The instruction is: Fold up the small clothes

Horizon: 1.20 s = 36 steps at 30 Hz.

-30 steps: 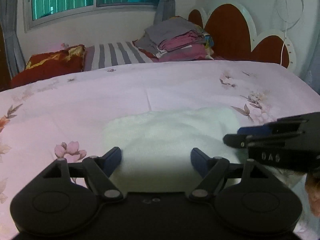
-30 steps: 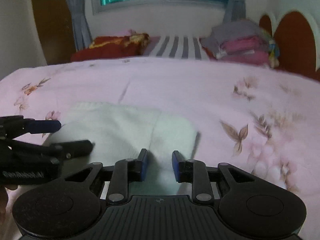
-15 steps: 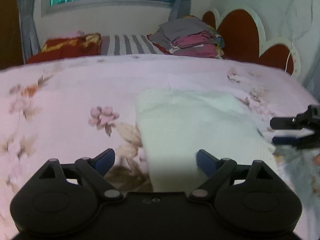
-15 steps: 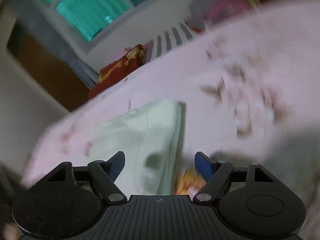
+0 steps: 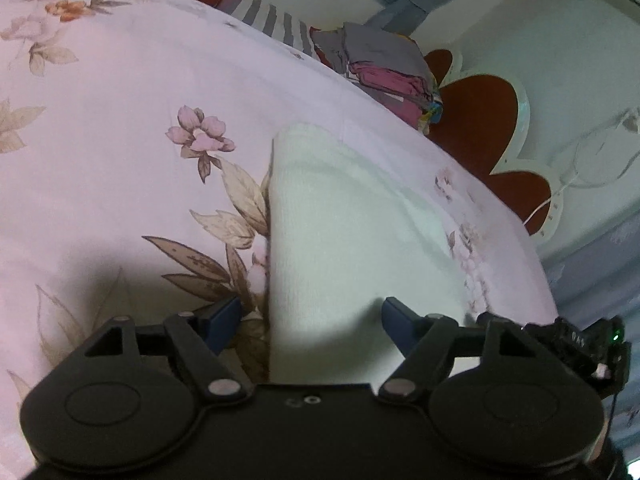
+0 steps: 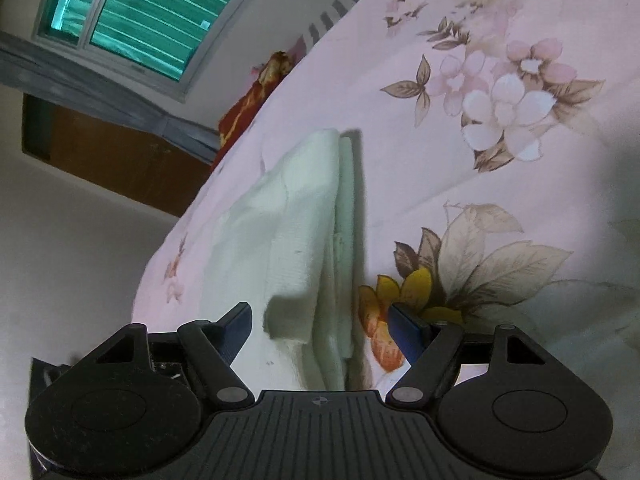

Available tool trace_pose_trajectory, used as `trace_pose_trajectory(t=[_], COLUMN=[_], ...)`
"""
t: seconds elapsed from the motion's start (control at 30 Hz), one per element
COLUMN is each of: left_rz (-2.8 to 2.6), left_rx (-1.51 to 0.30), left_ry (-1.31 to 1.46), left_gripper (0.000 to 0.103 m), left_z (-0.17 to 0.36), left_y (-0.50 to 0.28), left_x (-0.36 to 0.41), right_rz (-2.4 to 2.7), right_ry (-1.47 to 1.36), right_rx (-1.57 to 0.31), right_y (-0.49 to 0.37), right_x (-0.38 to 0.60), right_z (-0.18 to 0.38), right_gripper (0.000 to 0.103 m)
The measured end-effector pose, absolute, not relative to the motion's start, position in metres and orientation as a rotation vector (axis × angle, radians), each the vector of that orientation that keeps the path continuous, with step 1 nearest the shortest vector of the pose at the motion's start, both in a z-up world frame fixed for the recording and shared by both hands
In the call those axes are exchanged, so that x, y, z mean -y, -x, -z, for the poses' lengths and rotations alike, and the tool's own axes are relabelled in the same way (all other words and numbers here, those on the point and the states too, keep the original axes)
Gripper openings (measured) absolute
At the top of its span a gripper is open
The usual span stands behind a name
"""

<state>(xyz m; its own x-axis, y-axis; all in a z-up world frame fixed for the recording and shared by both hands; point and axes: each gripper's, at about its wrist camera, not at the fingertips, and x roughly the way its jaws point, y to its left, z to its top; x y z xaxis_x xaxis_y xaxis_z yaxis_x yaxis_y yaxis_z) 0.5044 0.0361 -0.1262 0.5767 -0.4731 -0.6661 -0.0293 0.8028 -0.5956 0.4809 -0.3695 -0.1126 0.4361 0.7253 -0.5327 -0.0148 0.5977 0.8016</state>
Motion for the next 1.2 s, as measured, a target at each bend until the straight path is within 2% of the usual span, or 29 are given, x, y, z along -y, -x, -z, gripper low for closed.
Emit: trace_pose_trajectory(t=[0.37,0.4,0.5,0.6,0.63,0.67,0.8,0.9,1.2], left_rz=[0.288,0.295,0.299,0.286,0.278,0.268,0.267,0.282,0.353], left_rx=[-0.947,-0.951,-0.963,-0.969,-0.967,-0.960,-0.908,-0.873,-0.828], left_ry=[0.692,0.696,0.663,0.558,0.515,0.455,0.290,0.230,0.190], left_gripper=[0.074,0.071,0.071,0.070,0.067,0.058,0.037,0.032,0.029], left_z=[0.132,0.132,0.131,0.126,0.124,0.120,0.102,0.087,0.059], left_y=[-0.515,-0.517,-0.522,-0.525,-0.526,-0.526,-0.518,-0.510,-0.486], left_x=[-0.038,-0.038,-0.028,-0.009,-0.002,0.005,0.023,0.025,-0.003], right_rz=[-0.586,-0.593,-0.576,-0.560,-0.556,-0.547,-0.502,-0.471,-0.441], right_ry=[-0.871,-0.880,-0.835,-0.721,-0.667,-0.609,-0.453,-0.347,-0.278], right_rx=[-1.092,-1.088,-1.084,-1.068,-1.060,-1.048,-0.985,-0.924,-0.848], right_y=[-0.508,-0.510,-0.511,-0.507,-0.505,-0.503,-0.489,-0.473,-0.436], right_x=[0.348,0.350,0.352,0.339,0.334,0.329,0.308,0.293,0.247], right_z=[0.120,0.122,0.123,0.115,0.111,0.107,0.091,0.075,0.036], right_gripper=[0.072,0.070,0.052,0.046,0.042,0.040,0.031,0.028,0.027])
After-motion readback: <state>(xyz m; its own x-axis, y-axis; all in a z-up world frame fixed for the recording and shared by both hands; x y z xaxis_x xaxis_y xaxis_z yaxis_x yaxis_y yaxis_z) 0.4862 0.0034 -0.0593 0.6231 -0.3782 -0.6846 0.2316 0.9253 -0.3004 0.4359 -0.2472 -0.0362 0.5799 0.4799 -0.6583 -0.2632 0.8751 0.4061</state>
